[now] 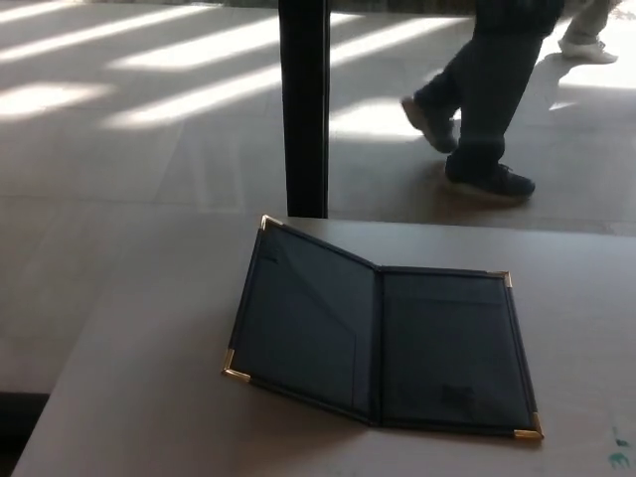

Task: The robot uses its left hand to push the cover of the diary kept in the middle of the desk to close it

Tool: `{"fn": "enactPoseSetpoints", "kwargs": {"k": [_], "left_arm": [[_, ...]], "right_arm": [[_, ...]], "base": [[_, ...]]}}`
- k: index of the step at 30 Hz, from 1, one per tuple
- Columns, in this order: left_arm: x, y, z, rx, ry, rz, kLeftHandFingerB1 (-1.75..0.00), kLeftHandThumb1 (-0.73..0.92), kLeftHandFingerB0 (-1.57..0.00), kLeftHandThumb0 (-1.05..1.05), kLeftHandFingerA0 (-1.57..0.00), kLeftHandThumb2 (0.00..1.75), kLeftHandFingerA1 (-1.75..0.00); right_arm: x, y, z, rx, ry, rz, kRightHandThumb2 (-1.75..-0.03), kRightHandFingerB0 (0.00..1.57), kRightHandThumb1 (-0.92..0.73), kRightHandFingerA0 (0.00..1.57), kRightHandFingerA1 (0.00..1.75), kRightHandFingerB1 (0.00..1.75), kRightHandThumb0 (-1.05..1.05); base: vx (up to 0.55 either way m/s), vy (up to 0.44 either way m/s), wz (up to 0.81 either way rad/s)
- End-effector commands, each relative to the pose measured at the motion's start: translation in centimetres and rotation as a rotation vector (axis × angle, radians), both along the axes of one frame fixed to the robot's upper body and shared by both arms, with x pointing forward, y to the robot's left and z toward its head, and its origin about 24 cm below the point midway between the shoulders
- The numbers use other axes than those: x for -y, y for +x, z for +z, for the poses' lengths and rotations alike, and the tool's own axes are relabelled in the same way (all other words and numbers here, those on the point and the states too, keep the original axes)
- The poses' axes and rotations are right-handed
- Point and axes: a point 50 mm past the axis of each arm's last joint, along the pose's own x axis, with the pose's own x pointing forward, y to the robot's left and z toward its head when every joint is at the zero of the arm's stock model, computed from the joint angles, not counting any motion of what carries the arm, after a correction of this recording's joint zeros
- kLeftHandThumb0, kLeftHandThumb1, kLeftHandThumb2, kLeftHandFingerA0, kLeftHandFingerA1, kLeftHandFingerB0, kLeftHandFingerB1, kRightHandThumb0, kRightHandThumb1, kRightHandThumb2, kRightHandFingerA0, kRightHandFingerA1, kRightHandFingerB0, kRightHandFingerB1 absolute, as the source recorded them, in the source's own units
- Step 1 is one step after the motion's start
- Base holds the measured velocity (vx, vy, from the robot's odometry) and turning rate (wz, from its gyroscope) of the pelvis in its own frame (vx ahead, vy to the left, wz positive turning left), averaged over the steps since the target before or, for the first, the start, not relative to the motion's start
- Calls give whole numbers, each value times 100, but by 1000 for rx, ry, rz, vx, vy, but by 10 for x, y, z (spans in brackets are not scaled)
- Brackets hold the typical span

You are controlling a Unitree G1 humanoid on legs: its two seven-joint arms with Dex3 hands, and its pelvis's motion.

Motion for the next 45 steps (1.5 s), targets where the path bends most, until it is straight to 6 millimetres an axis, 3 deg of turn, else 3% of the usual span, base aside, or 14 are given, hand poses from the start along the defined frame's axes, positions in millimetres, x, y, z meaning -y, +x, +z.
{"fn": "enactPoseSetpoints", "kwargs": {"k": [1,7,8,9,11,12,18,20,21,24,29,30,31,45], "left_arm": [[-33,2,27,321,-66,352,-79,92,-50,-99,-72,71,-97],[-37,14,39,400,-38,449,-87,92,-59,-97,-73,68,-104],[-39,23,49,462,-21,437,-73,67,-31,-95,-43,112,-87],[-39,33,61,490,23,416,-74,91,-33,-101,-42,67,-90],[-33,45,77,540,83,340,-71,69,-31,-98,-40,114,-81],[-29,54,86,548,126,299,-73,92,-38,-100,-42,68,-83],[-2,90,124,683,227,58,-48,92,-56,-95,-56,69,-59],[33,118,157,778,279,-86,-44,92,-52,-88,-62,71,-44],[51,129,169,819,294,-147,-54,75,-46,-86,-53,112,-56],[88,145,183,861,315,-287,-45,92,-47,-85,-62,78,-49],[139,158,181,885,213,-445,-44,92,-34,-77,-41,85,-46],[152,161,178,861,218,-487,-50,82,-27,-72,-47,122,-59],[158,161,175,862,198,-505,-45,92,-40,-80,-48,80,-48],[242,162,121,684,-121,-632,-49,92,-46,-86,-52,79,-51]], "right_arm": [[37,1,35,316,55,-309,-66,55,-88,74,67,45,-71],[37,2,37,329,71,-319,-66,56,-90,70,69,47,-68],[36,2,36,322,67,-309,-66,54,-90,68,64,45,-69],[36,1,35,315,61,-303,-66,53,-90,70,63,45,-70],[36,1,35,312,63,-311,-66,55,-89,71,64,45,-71],[36,1,35,318,59,-306,-66,54,-90,70,64,45,-70],[37,-1,35,326,65,-312,-66,53,-89,70,63,45,-70],[36,1,35,323,63,-311,-66,56,-89,73,65,46,-71],[36,2,35,323,67,-309,-67,55,-89,73,65,45,-71],[35,3,35,315,66,-301,-66,55,-89,73,65,46,-69],[35,-3,31,310,101,-312,-66,52,-90,67,67,46,-69],[34,-4,30,308,104,-306,-66,51,-90,66,67,46,-68],[35,-5,30,305,101,-301,-66,50,-90,65,66,46,-69],[31,0,29,298,107,-295,-66,53,-90,68,64,46,-68]], "base": [[0,0,0],[0,0,0],[0,0,0],[0,0,0],[0,0,0],[0,0,0],[0,0,0],[0,0,0],[0,0,0],[0,0,0],[0,0,0],[0,0,0],[0,0,0],[0,0,0]]}}
